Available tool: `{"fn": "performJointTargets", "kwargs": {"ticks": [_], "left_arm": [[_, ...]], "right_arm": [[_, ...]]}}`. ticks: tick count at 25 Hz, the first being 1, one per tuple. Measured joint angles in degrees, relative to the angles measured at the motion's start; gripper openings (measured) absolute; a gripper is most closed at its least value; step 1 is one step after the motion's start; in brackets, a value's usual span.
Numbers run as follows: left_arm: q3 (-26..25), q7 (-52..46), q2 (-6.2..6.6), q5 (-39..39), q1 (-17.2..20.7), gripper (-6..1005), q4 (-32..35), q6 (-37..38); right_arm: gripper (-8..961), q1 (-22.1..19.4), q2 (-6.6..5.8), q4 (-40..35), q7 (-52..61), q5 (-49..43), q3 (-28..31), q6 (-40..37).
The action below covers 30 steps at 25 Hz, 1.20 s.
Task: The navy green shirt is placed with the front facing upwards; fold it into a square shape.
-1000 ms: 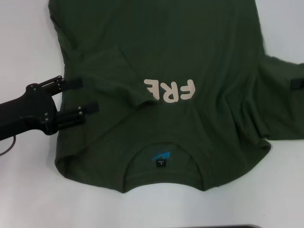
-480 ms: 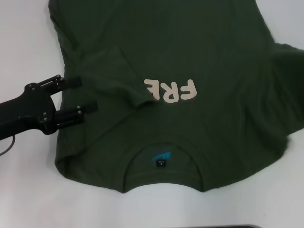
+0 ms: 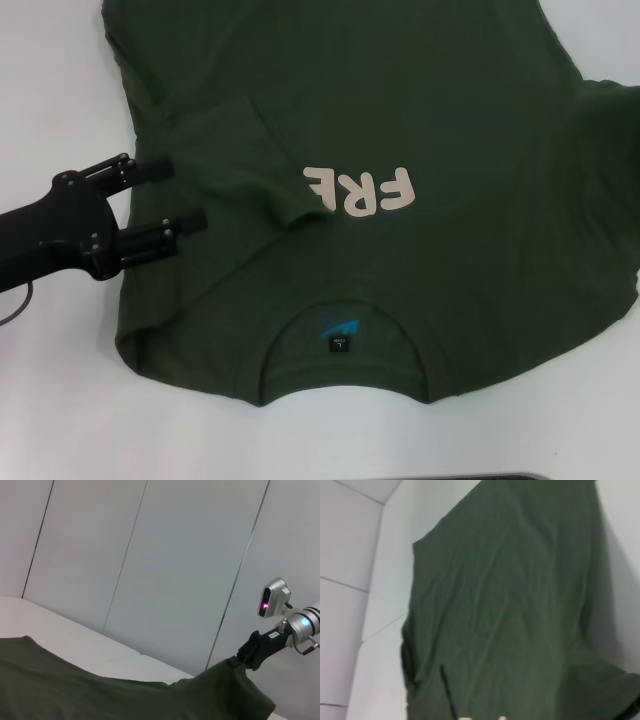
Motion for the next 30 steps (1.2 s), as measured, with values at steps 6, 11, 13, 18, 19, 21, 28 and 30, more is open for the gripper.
{"fn": "performJointTargets", "kwargs": {"ticks": [6,11,13,18,19,21,28,30], "left_arm": [[-0.18,0.00,0.00,0.00,-0.08,812,0.00,-0.01],[-0.21,0.20,0.00,0.00,-0.08,812,0.07,-0.40],[-0.21,0.29,0.00,0.00,-0.04,812,0.09,-0.50],[-0.21,0.31,0.00,-0.51,0.24,812,0.09,-0.54],[-0.21,0.31,0.00,-0.62,0.28,812,0.09,-0.54],[-0.21,0.32,0.00,-0.70,0.29,812,0.09,-0.54],[-0.21,0.34,-0.08,-1.01,-0.03,812,0.08,-0.64],[-0.21,0.34,-0.09,-1.42,0.00,812,0.08,-0.64]], "right_arm": [[13,1.79,0.15,0.61,0.38,1.83,-0.08,-2.27],[13,3.55,0.92,4.32,0.52,4.04,-0.44,-2.53],[13,4.28,1.45,6.04,0.13,4.40,-0.48,-2.12],[13,5.25,4.15,7.50,-1.04,4.50,-0.59,-1.95],[13,5.25,4.57,7.53,-1.18,4.53,-0.61,-2.10],[13,5.17,5.30,7.59,-1.29,4.64,-0.53,-2.22],[13,4.85,7.64,10.47,-2.47,6.02,-1.63,-1.53],[13,4.74,7.97,11.42,-2.79,6.02,-1.85,-0.99]]}}
